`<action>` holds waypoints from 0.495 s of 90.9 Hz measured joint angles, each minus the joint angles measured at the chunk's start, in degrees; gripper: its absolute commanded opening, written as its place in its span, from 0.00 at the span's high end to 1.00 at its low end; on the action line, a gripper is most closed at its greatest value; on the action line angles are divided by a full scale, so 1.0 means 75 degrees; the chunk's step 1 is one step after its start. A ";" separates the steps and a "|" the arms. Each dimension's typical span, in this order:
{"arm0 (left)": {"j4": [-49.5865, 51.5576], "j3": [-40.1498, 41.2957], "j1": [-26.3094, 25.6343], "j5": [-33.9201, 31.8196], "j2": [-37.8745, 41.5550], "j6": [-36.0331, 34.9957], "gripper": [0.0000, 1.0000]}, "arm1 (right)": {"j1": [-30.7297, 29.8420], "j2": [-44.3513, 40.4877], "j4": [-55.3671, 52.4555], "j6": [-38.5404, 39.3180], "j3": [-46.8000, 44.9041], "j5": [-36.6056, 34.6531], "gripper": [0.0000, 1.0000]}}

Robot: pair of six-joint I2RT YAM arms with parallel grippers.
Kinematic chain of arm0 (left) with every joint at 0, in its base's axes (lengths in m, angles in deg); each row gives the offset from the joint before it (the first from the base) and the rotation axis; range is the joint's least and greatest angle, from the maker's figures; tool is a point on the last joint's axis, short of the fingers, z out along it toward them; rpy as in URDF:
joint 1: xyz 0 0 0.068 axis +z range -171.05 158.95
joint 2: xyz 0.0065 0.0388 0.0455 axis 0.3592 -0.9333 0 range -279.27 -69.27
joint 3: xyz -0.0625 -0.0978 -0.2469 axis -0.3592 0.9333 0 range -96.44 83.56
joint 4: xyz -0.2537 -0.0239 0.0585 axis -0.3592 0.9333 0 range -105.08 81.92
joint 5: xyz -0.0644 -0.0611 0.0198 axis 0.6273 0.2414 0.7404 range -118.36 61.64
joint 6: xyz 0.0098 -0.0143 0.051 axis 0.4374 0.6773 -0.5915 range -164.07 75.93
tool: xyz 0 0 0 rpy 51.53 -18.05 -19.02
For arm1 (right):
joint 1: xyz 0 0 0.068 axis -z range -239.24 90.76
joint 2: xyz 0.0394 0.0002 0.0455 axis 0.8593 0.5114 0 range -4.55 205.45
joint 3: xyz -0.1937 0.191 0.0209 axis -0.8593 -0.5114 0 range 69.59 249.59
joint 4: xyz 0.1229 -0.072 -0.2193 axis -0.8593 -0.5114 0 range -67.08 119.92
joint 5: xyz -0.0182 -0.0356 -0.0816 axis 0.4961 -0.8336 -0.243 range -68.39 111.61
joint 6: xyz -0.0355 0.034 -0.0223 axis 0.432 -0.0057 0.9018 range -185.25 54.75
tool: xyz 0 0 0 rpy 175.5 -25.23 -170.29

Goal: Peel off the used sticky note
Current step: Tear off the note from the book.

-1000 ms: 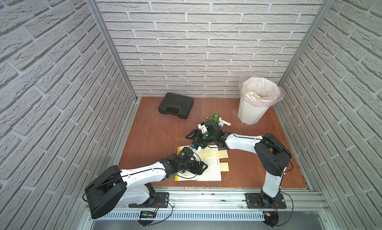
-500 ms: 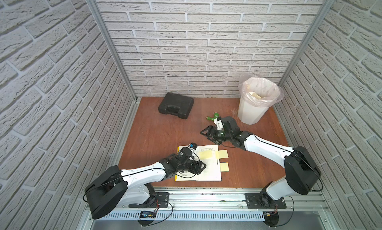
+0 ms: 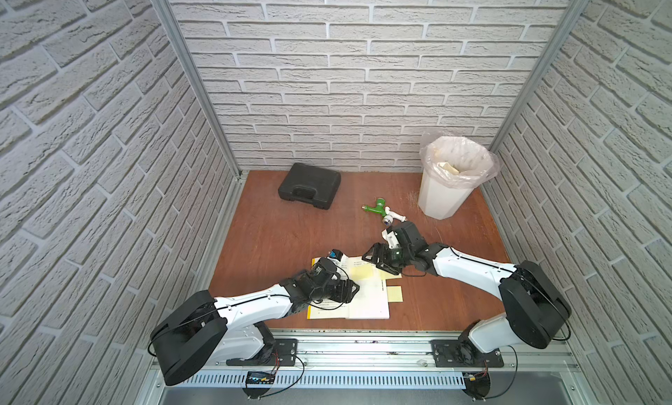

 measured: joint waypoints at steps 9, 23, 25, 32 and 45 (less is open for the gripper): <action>-0.0029 0.0000 0.0006 -0.0003 -0.0076 0.0044 0.20 | 0.0000 0.0216 0.0122 -0.0003 0.0000 0.0195 0.27; -0.0055 0.0000 0.0017 -0.0003 -0.0114 0.0087 0.20 | 0.0000 0.0551 0.0181 -0.0003 0.0000 0.0466 0.29; -0.0055 0.0000 0.0017 -0.0006 -0.0114 0.0087 0.20 | 0.0000 0.0595 0.0195 -0.0003 0.0000 0.0504 0.30; -0.0055 0.0000 0.0017 -0.0006 -0.0114 0.0096 0.20 | -0.0009 0.0729 0.0242 -0.0009 -0.0003 0.0629 0.34; -0.0055 0.0000 0.0017 -0.0012 -0.0114 0.0105 0.20 | -0.0035 0.0866 0.0373 -0.0058 0.0000 0.0842 0.40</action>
